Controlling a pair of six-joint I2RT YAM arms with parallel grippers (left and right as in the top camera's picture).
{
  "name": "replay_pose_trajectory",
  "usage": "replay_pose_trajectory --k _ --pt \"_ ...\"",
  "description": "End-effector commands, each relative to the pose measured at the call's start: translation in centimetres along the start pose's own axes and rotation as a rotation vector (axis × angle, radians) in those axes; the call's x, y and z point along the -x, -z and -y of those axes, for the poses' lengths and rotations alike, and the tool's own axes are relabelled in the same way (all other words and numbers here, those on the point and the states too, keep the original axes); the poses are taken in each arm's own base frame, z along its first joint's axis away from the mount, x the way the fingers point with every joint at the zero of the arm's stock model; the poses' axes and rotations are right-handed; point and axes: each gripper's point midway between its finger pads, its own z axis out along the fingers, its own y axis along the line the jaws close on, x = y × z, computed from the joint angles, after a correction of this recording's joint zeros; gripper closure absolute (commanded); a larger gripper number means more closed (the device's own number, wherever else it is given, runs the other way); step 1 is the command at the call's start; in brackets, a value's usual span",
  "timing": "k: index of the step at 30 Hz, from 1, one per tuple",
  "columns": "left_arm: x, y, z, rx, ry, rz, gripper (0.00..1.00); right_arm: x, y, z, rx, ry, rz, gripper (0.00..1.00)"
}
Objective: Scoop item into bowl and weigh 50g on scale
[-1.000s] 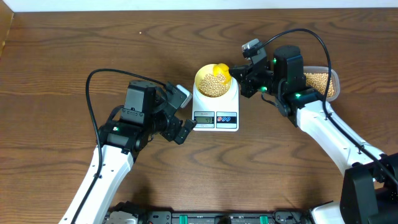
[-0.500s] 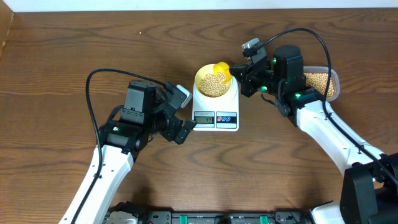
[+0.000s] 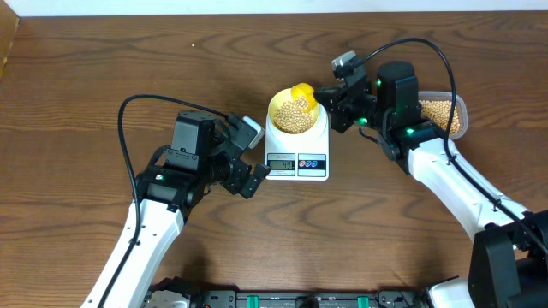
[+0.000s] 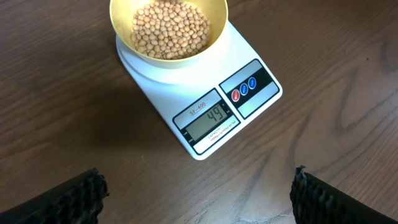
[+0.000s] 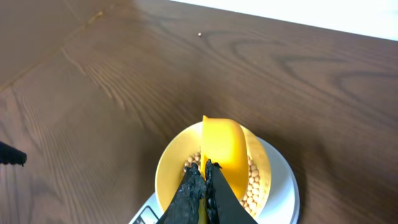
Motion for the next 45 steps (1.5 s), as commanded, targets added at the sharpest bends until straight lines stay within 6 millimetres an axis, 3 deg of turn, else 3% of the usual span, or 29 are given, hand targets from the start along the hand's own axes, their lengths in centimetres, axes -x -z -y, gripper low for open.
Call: replay_pose_trajectory --k 1,4,7,10,13,16,21,29,39,45 --pt "-0.1 0.0 -0.2 0.008 0.009 -0.003 0.03 -0.8 -0.4 0.1 -0.025 0.019 -0.03 0.99" --pt "-0.1 0.0 -0.2 0.008 0.009 -0.003 0.03 -0.4 -0.5 -1.3 0.05 0.039 -0.013 0.99" --pt "-0.1 0.0 -0.2 0.008 0.009 -0.003 0.03 -1.1 -0.4 -0.2 -0.009 0.027 -0.041 0.99" --pt "-0.1 0.0 -0.2 0.008 0.009 -0.003 0.03 -0.7 -0.5 -1.4 0.059 0.045 -0.025 0.99" --pt "-0.1 0.0 -0.2 0.008 0.009 -0.003 0.03 -1.5 -0.3 0.8 -0.055 0.024 -0.059 0.99" --pt "-0.1 0.0 -0.2 0.008 0.009 -0.003 0.03 -0.2 -0.4 -0.3 0.005 0.03 -0.006 0.99" --pt "-0.1 0.0 -0.2 0.008 0.009 -0.003 0.03 -0.2 -0.3 -0.1 0.001 0.026 -0.006 0.99" --pt "-0.1 0.0 -0.2 0.008 0.009 -0.003 0.03 0.3 -0.2 0.2 0.0 -0.118 0.015 0.99" --pt "-0.1 0.0 -0.2 0.008 0.009 -0.003 0.03 2.1 1.8 -0.5 0.182 -0.277 0.063 0.99" --pt "-0.1 0.0 -0.2 0.008 0.009 -0.003 0.03 2.7 3.0 1.5 0.17 -0.446 0.084 0.99"
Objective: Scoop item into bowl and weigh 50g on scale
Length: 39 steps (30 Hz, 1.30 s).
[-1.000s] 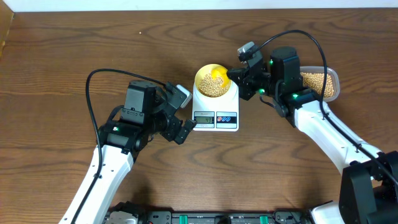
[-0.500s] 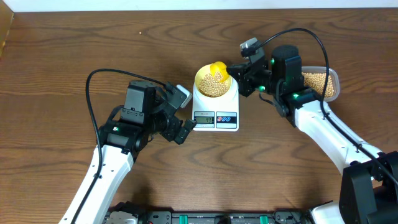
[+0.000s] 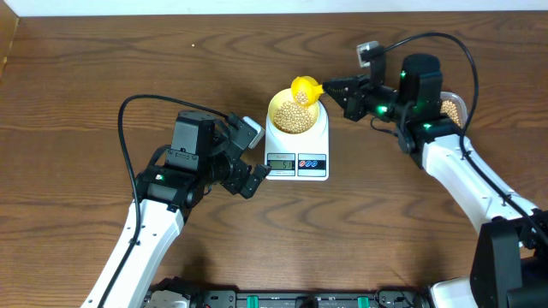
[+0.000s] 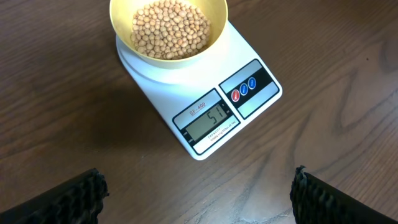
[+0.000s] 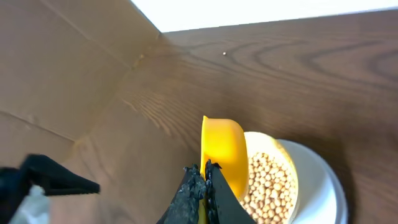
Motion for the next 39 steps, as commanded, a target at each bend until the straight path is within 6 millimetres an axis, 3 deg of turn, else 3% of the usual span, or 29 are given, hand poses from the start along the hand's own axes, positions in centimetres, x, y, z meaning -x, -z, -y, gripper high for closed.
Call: replay_pose_trajectory --k 1,12,25,30,39 --pt "-0.1 0.0 -0.2 0.008 0.009 -0.003 0.03 0.7 1.1 0.6 0.017 -0.158 0.011 0.99" --pt "-0.1 0.0 -0.2 0.008 0.009 -0.003 0.03 2.2 4.8 2.4 0.067 -0.293 0.037 0.99" --pt "-0.1 0.0 -0.2 0.008 0.009 -0.003 0.03 2.9 6.0 3.3 0.011 -0.316 0.07 0.99" --pt "-0.1 0.0 -0.2 0.008 0.009 -0.003 0.03 3.5 8.7 3.9 -0.089 -0.325 0.106 0.99" --pt "-0.1 0.0 -0.2 0.008 0.009 -0.003 0.03 3.0 15.5 4.8 -0.421 -0.298 0.167 0.99"
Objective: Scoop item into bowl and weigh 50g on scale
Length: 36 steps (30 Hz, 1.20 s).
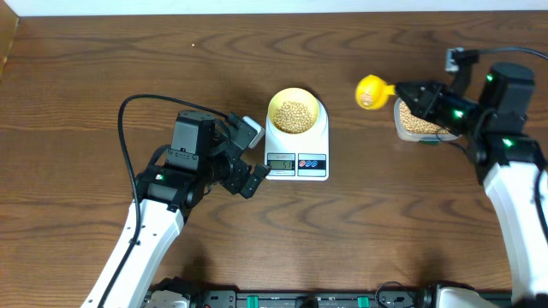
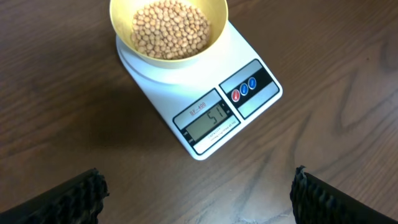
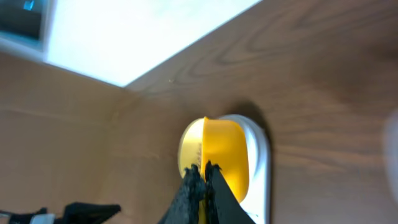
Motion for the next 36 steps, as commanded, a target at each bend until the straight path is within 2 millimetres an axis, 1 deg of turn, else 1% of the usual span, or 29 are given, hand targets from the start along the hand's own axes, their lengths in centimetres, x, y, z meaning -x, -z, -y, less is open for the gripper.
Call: replay_pose_trajectory --k 1,5,11,15,16,19,25,28,32,36 --pt "-0.1 0.0 -0.2 0.008 0.009 -0.003 0.03 1.3 2.6 1.2 -0.146 0.08 0.095 0.99" --pt "-0.1 0.0 -0.2 0.007 0.009 -0.002 0.03 1.4 4.3 2.5 -0.233 0.082 0.117 0.99" --pt "-0.1 0.0 -0.2 0.008 0.009 -0.003 0.03 1.6 5.7 5.0 -0.33 0.071 0.129 0.99" --pt "-0.1 0.0 -0.2 0.008 0.009 -0.003 0.03 2.2 6.6 6.6 -0.407 0.089 0.152 0.99" --pt "-0.1 0.0 -0.2 0.008 0.009 -0.003 0.03 2.2 7.2 7.7 -0.466 0.113 0.152 0.99" --pt "-0.1 0.0 -0.2 0.007 0.009 -0.002 0.03 2.0 8.0 9.1 -0.553 0.148 0.138 0.99" --pt "-0.1 0.0 -0.2 0.008 0.009 -0.003 0.03 2.2 8.3 9.7 -0.603 0.252 0.116 0.99" --pt "-0.1 0.0 -0.2 0.008 0.009 -0.003 0.03 2.4 8.6 10.1 -0.639 0.273 0.117 0.99" --pt "-0.1 0.0 -0.2 0.008 0.009 -0.003 0.03 2.3 8.6 10.2 -0.658 0.317 0.104 0.99" --pt "-0.1 0.0 -0.2 0.007 0.009 -0.002 0.03 2.3 8.4 10.2 -0.666 0.407 0.072 0.99"
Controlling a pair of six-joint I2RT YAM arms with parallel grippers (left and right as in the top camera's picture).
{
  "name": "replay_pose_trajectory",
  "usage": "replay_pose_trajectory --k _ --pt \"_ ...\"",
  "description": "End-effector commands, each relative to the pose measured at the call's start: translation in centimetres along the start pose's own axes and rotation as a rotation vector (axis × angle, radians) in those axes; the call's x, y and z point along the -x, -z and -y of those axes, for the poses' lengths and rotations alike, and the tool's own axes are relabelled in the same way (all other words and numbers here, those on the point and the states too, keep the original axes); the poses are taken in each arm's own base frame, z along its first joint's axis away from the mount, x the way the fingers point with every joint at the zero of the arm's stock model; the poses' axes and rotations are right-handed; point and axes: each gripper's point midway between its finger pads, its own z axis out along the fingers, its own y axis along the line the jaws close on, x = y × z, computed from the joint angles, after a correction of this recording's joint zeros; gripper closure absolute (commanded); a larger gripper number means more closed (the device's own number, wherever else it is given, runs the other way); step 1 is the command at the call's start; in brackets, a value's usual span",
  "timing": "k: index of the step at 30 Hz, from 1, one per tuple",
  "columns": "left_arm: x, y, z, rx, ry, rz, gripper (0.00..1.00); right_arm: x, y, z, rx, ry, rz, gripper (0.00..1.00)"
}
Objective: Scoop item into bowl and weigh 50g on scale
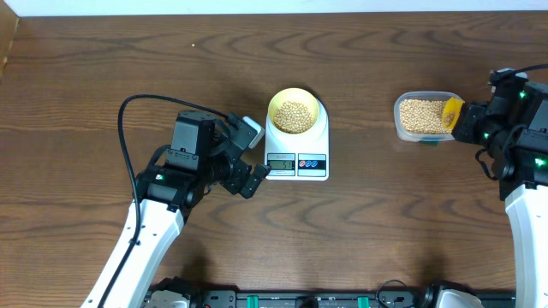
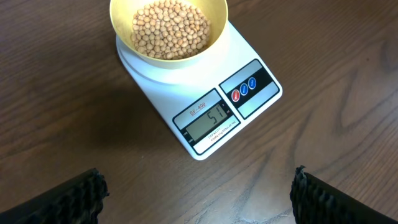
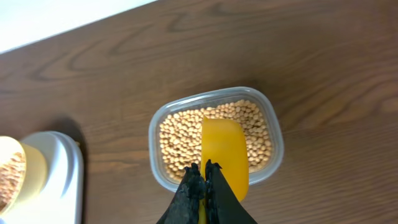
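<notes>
A yellow bowl (image 1: 295,111) of soybeans sits on the white scale (image 1: 297,152), whose display (image 2: 206,119) reads 51. My left gripper (image 2: 198,193) hangs open over bare table just in front of the scale, nothing between its fingers. At the right, my right gripper (image 3: 204,176) is shut on the handle of a yellow scoop (image 3: 225,152), which lies over the clear tub of soybeans (image 3: 214,135). Overhead, the scoop (image 1: 451,110) rests at the tub's right edge.
The wooden table (image 1: 103,77) stretches around the scale. A black cable (image 1: 128,120) loops off the left arm. The table's far edge (image 1: 257,14) meets a white wall.
My right gripper has carried the scoop from mid-air left of the bean tub to over the tub's right side. The scale display still reads 51. The left arm has not moved.
The scoop was tipped over the bowl with the scale at 49. Then it stood at the bowl's far rim and the display read 51. Then it hung between scale and tub, and now it lies over the bean tub.
</notes>
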Motion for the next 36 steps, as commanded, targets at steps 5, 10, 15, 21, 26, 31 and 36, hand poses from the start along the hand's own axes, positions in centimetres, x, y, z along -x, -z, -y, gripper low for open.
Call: replay_pose_trajectory --k 5,10,15,21,26,31,36 --pt "-0.1 0.0 -0.2 0.008 0.01 -0.003 0.03 0.5 0.0 0.1 -0.022 0.242 0.016 0.99" --pt "-0.1 0.0 -0.2 0.008 0.01 -0.003 0.03 0.6 0.1 0.1 -0.024 0.388 0.019 0.99" --pt "-0.1 0.0 -0.2 0.008 0.01 -0.003 0.03 1.0 0.1 0.0 -0.022 0.436 0.035 0.99" --pt "-0.1 0.0 -0.2 0.008 0.01 -0.003 0.03 1.0 0.1 -0.1 -0.021 0.436 0.038 0.99" --pt "-0.1 0.0 -0.2 0.008 0.01 -0.003 0.03 1.0 0.0 -0.5 -0.01 0.419 0.04 0.99" --pt "-0.1 0.0 -0.2 0.008 0.01 -0.003 0.03 1.0 0.0 -0.6 -0.011 0.438 0.04 0.99" --pt "-0.1 0.0 -0.2 0.008 0.01 -0.003 0.03 2.6 0.2 -2.5 0.077 0.353 0.116 0.99"
